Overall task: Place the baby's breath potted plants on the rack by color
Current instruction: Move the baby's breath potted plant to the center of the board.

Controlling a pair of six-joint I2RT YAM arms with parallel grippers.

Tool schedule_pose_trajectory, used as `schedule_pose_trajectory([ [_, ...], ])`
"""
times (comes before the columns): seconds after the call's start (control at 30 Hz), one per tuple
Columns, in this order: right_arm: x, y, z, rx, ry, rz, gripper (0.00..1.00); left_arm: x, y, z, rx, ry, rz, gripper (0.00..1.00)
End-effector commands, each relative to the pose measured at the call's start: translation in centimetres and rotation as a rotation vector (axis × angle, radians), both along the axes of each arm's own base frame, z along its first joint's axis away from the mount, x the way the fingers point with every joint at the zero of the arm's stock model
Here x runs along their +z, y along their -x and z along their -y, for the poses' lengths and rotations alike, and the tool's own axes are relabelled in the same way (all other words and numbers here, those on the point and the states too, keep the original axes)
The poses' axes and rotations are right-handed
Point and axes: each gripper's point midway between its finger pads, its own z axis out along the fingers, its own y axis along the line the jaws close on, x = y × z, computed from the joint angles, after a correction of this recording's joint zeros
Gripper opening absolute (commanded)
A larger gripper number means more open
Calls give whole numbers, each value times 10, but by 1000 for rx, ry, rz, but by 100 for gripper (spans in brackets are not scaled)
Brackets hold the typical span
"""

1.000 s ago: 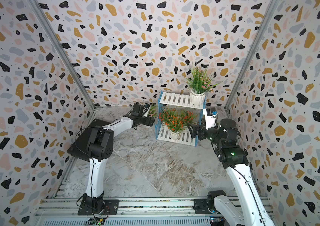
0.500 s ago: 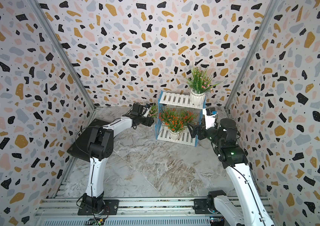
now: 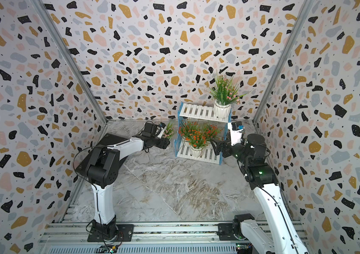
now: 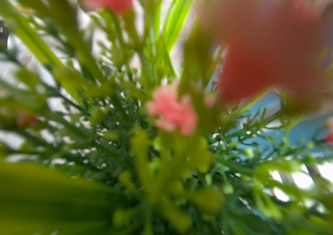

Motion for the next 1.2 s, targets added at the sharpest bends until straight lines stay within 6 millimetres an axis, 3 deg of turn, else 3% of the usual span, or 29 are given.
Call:
schedule_pose_trajectory([
  [0.0,9,5,-2,10,-25,26,100,31,11,-6,63,58,49,64],
  [0.13,-1,7,-6,38,-42,-8,100,44,44,-14,100,75,62,64],
  [0.43,-24,21,-29,124,-20,-95,100,27,135,-15,117,54,11,64],
  [0.57,-37,29,-49,175,27,-122,100,9,164,-18,112,41,-15,65],
  [0.67,-43,37,-58,199,35,-130,100,6,181,-19,105,53,-19,68],
  [0.9,-47,41,-65,216,17,-158,100,31,195,-16,103,124,-35,90],
  [1.03,-52,39,-69,224,14,-182,100,39,196,-15,119,142,-55,96],
  [1.17,-62,37,-78,248,23,-200,100,39,183,-28,182,122,-25,99],
])
